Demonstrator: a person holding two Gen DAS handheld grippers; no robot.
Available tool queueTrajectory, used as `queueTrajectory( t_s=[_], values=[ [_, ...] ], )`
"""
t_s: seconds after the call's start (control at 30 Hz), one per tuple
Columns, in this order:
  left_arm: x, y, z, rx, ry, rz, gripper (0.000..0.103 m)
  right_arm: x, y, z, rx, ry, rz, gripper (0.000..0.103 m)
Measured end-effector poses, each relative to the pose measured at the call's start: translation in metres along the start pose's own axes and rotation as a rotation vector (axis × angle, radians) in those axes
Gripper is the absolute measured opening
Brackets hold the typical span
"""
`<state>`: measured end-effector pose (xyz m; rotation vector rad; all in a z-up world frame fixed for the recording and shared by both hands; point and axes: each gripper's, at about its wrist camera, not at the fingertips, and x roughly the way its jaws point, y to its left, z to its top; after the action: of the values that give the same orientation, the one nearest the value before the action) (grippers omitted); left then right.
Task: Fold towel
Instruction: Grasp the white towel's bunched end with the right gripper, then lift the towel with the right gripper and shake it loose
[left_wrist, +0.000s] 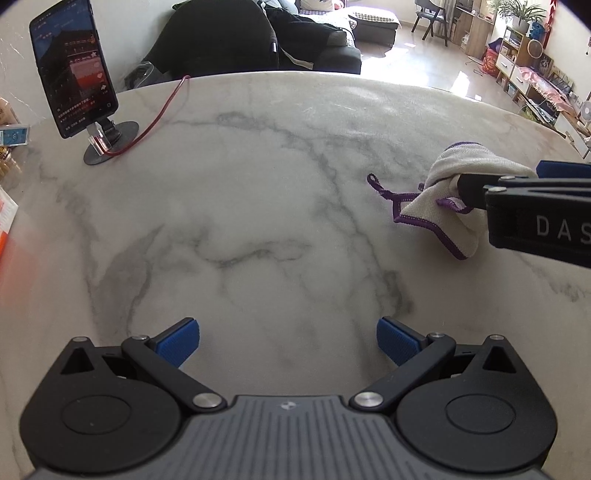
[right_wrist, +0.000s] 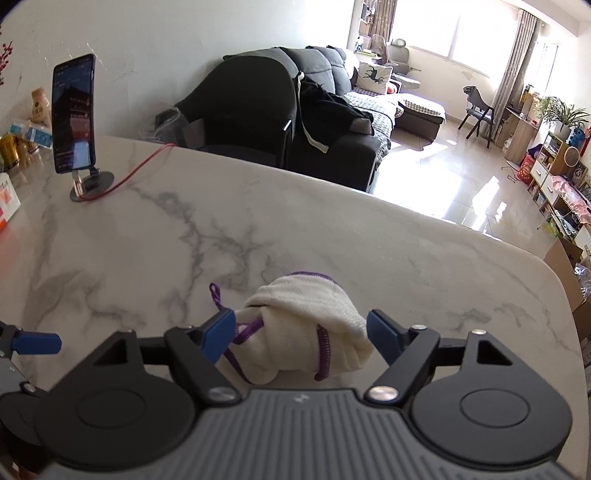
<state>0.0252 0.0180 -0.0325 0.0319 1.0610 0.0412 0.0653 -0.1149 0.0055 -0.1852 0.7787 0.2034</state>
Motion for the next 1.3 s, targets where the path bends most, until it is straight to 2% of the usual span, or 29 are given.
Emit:
queueTrajectory(
  t_s=[0.47, 0.83, 0.9, 1.03, 1.3],
  values=[
    [0.002, 0.003, -0.002, -0.001, -0.013, -0.018, 0.103, 0.008, 0.011, 0.006, -0.062, -0.026, -0.030, 0.070],
    [0.001, 0.001, -0.004, 0.002, -0.023, -0.019, 0.103, 0.013, 0.010, 0.005, -0.067, -0.064, -0.054, 0.052],
    [0.000, 0.001, -0.005, 0.004, -0.027, -0.021, 0.103, 0.013, 0.008, 0.004, -0.053, -0.067, -0.058, 0.043],
    [0.000, 0.001, -0.005, 0.005, -0.031, -0.021, 0.103, 0.011, 0.003, 0.003, -0.026, -0.068, -0.063, 0.035],
    [0.000, 0.001, -0.006, 0.006, -0.037, -0.021, 0.103, 0.009, 0.001, 0.002, -0.006, -0.057, -0.061, 0.034]
  ],
)
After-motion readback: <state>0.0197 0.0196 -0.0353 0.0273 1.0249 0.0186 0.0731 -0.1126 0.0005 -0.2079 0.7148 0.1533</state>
